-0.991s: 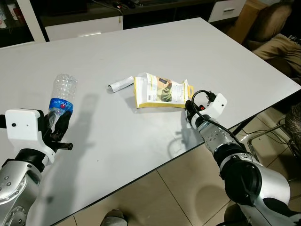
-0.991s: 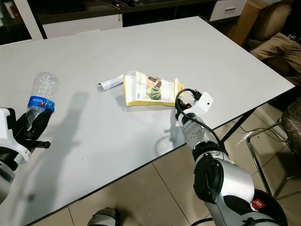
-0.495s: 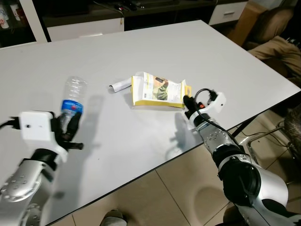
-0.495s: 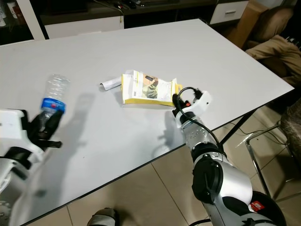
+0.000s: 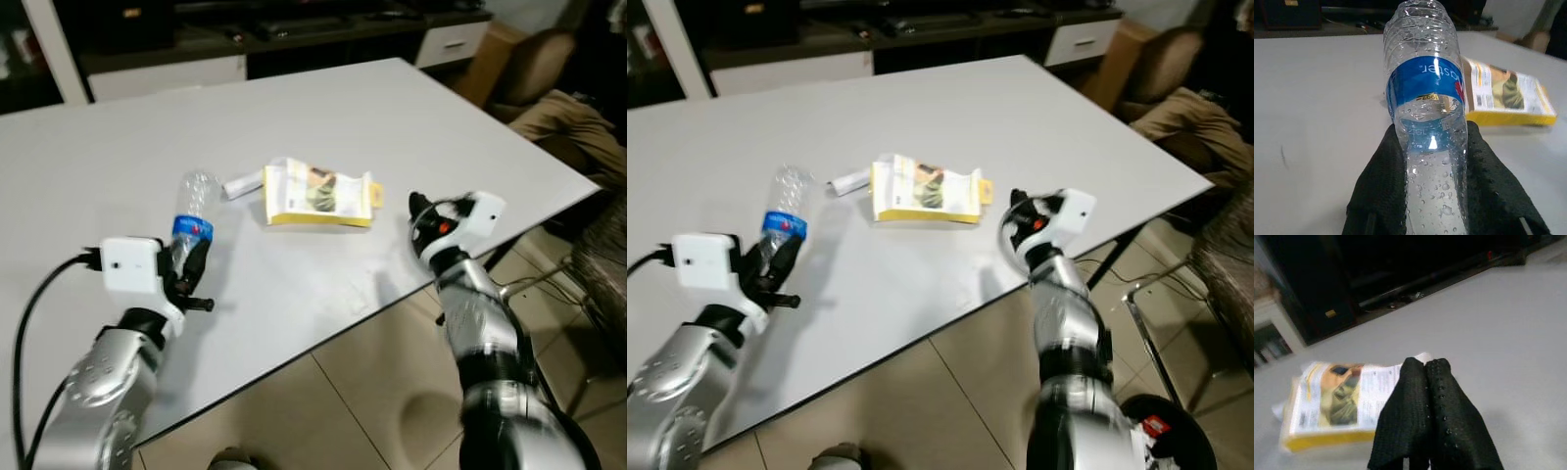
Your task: Picking trash to rubbish bin
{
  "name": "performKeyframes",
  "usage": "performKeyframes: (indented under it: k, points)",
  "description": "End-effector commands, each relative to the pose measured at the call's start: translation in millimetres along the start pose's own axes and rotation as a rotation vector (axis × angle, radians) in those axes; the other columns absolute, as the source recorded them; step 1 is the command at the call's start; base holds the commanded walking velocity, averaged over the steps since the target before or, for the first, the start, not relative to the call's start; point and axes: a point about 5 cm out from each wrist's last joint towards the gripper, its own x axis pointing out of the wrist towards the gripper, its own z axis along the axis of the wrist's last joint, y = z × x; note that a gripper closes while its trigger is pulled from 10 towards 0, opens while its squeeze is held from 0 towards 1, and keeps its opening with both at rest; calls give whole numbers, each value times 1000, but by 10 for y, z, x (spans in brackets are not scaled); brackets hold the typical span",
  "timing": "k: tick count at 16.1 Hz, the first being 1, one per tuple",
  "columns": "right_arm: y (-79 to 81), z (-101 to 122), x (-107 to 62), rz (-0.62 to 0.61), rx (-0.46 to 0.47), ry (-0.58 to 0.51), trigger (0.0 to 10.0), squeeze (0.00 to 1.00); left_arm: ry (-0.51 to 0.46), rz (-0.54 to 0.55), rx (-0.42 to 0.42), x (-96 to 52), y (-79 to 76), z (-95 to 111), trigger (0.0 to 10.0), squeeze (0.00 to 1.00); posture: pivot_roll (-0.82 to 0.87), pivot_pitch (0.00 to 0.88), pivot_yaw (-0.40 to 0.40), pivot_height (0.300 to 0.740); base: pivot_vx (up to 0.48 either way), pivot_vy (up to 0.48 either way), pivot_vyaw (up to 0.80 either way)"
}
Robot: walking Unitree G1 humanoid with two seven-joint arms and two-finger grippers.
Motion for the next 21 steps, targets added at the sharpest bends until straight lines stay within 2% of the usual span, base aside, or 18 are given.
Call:
performKeyframes:
  k: [1,3,5,8,11,15,17,21]
  points:
    - [117,127,-84,31,-149,-25,10000,0,-3,1,40,50,-38,-25,10000,0,113,0,-68,740,0,0,0]
    - [189,149,-251,28,-203,-32,10000,0,3,8,96,82,-40,-45,10000,0,96,0,-55,740,0,0,0]
    - [249,55,-491,15,-264,20,10000,0,-11,-5,141,94,-61,-61,10000,0,68,0,-32,740,0,0,0]
    - [337,-17,-659,40,-325,86,10000,0,-17,-4,164,88,-52,-81,10000,0,58,0,-24,740,0,0,0]
    - [456,-69,-672,116,-323,123,10000,0,-21,8,171,44,-59,-97,10000,0,72,0,-35,740,0,0,304]
    - [626,-96,-649,197,-310,132,10000,0,-23,30,171,-33,-40,-104,10000,0,108,0,-57,740,306,0,800]
    - [642,-72,-634,196,-308,122,10000,0,-24,28,180,-38,-34,-107,10000,0,112,0,-55,740,332,0,800]
    - [530,9,-611,116,-333,81,10000,0,-25,-3,193,-5,-39,-96,10000,0,105,0,-41,740,335,0,0]
